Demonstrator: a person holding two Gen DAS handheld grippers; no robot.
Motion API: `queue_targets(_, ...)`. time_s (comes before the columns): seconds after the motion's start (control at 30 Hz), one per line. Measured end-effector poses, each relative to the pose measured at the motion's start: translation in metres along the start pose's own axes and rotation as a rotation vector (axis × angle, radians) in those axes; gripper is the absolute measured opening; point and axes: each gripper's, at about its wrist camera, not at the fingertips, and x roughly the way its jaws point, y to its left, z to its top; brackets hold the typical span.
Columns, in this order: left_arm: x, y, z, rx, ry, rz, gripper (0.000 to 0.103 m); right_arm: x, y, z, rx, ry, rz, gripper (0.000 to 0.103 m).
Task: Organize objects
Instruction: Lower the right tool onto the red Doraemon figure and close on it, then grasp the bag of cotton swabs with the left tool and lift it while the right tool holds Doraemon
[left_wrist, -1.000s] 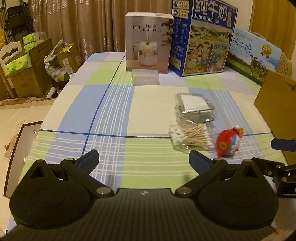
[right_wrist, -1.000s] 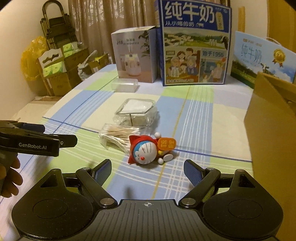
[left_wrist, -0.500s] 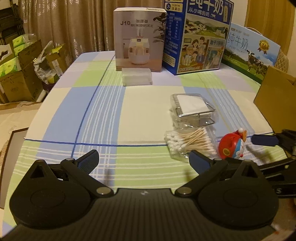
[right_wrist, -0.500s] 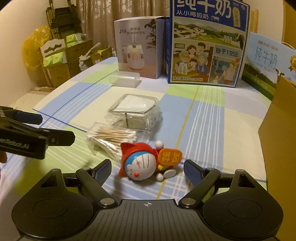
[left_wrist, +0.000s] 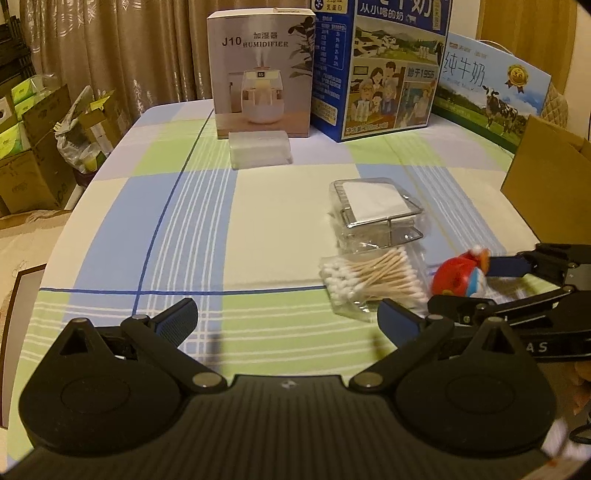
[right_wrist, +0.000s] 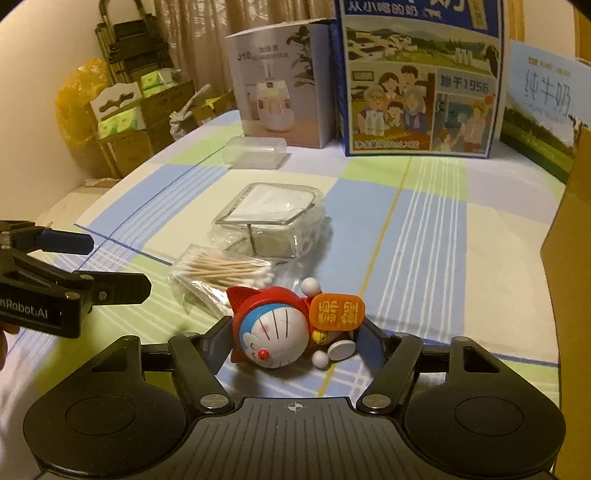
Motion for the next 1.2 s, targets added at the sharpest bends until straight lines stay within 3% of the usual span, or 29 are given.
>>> queue_targets(0.2, 0.002, -0.008, 0.003, 0.074, -0.010, -0.002, 0.102, -0.012, -0.010, 0.003, 0.038, 0.007, -0.090, 0.067)
queue_targets(0.4, 0.011, -0.017, 0.009, 0.144, -0.044, -0.065, 0.102, -0.022, -0.030, 0.005, 0.107, 0.019, -0.175, 0.067)
queue_targets(0.57, 0.026, -0.019, 0.014, 0.051, -0.004, -0.134, 0.102, -0.026, -0.038, 0.005, 0.122, 0.018, -0.179, 0.067)
queue_targets(0.93, 0.046, -0.056, 0.005, 0.444, -0.062, -0.191, 0.102, -0.028, -0.043, 0.006, 0.152, 0.004, -0.165, 0.067)
queue_targets(1.07, 0.054, -0.059, 0.009, 0.461, -0.062, -0.231, 0.101, -0.028, -0.043, 0.005, 0.155, 0.015, -0.165, 0.067)
queue_targets(1.2, 0.062, -0.056, 0.013, 0.420, -0.012, -0.272, 0.096, -0.028, -0.043, 0.006, 0.165, 0.019, -0.153, 0.067)
